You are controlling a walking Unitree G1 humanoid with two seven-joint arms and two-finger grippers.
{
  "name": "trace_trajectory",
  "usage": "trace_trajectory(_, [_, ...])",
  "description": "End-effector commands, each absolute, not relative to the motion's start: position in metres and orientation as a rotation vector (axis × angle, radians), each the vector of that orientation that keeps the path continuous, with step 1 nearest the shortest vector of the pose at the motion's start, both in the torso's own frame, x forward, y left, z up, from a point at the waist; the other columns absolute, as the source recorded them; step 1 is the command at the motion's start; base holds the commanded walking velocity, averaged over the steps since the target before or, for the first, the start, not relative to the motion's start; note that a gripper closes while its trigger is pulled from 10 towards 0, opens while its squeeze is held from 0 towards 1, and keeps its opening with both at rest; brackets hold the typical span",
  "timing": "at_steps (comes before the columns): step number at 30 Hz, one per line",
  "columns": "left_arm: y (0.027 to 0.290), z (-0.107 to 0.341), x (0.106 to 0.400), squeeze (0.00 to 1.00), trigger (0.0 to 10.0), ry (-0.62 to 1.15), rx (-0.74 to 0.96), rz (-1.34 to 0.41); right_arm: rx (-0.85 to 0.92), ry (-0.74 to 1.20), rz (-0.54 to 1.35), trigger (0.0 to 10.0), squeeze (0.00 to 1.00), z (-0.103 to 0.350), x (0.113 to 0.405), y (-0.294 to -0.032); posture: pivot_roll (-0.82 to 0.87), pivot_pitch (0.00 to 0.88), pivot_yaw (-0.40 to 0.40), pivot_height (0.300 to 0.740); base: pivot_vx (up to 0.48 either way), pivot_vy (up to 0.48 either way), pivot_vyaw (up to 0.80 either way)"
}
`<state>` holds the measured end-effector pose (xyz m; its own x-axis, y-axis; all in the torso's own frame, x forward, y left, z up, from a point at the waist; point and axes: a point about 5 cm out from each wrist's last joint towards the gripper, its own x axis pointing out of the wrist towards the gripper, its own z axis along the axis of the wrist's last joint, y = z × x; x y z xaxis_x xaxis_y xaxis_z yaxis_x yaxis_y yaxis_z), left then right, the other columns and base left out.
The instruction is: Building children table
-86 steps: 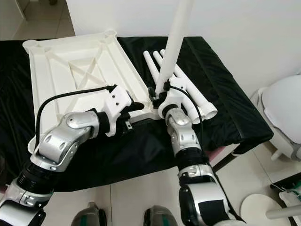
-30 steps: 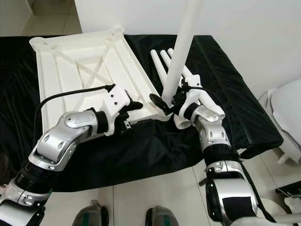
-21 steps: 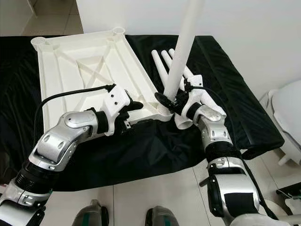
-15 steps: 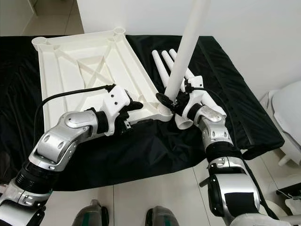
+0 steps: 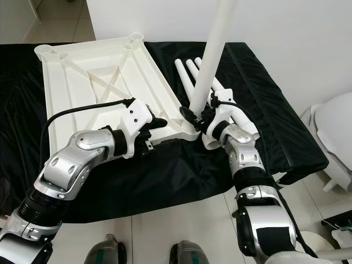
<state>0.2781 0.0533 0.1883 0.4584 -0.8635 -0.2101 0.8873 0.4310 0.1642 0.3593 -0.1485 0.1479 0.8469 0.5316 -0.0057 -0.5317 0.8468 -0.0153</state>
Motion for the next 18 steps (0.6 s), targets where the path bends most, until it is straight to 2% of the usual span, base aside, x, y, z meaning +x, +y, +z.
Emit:
trace_trajectory(1, [0.053, 0.188, 0.278, 0.0, 10.0, 0.101, 0.268, -1.079, 0.024, 0.003, 0.539, 10.0, 0.0, 0.15, 0.36, -0.143, -0.04, 0.0, -0.029, 0.74, 0.0, 0.0, 0.0])
trace_trajectory(4, [0.053, 0.189, 0.279, 0.0, 10.0, 0.101, 0.269, -1.079, 0.059, -0.003, 0.434, 10.0, 0.0, 0.153, 0.36, -0.131, -0.04, 0.0, -0.031, 0.74, 0.0, 0.0, 0.0])
trace_trajectory(9, [0.053, 0.189, 0.279, 0.0, 10.0, 0.101, 0.267, -1.078, 0.11, 0.013, 0.336, 10.0, 0.0, 0.151, 0.36, -0.124, -0.05, 0.0, -0.031, 0.74, 0.0, 0.0, 0.0])
trace_trajectory(10, [0.052, 0.188, 0.279, 0.0, 10.0, 0.102, 0.266, -1.079, 0.147, 0.014, 0.179, 10.0, 0.0, 0.149, 0.359, -0.117, -0.05, 0.0, -0.033, 0.74, 0.0, 0.0, 0.0])
trace_trajectory(13, [0.051, 0.188, 0.279, 0.0, 10.0, 0.102, 0.265, -1.079, 0.154, 0.014, 0.117, 10.0, 0.0, 0.148, 0.359, -0.115, -0.05, 0.0, -0.033, 0.74, 0.0, 0.0, 0.0])
trace_trajectory(15, [0.051, 0.188, 0.279, 0.0, 10.0, 0.1, 0.264, -1.077, 0.165, -0.003, -0.01, 10.0, 0.0, 0.149, 0.357, -0.11, -0.04, 0.0, -0.039, 0.74, 0.0, 0.0, 0.0])
trace_trajectory(18, [0.051, 0.188, 0.279, 0.0, 10.0, 0.099, 0.263, -1.075, 0.17, -0.003, -0.037, 10.0, 0.0, 0.15, 0.355, -0.103, -0.04, 0.0, -0.043, 0.74, 0.0, 0.0, 0.0])
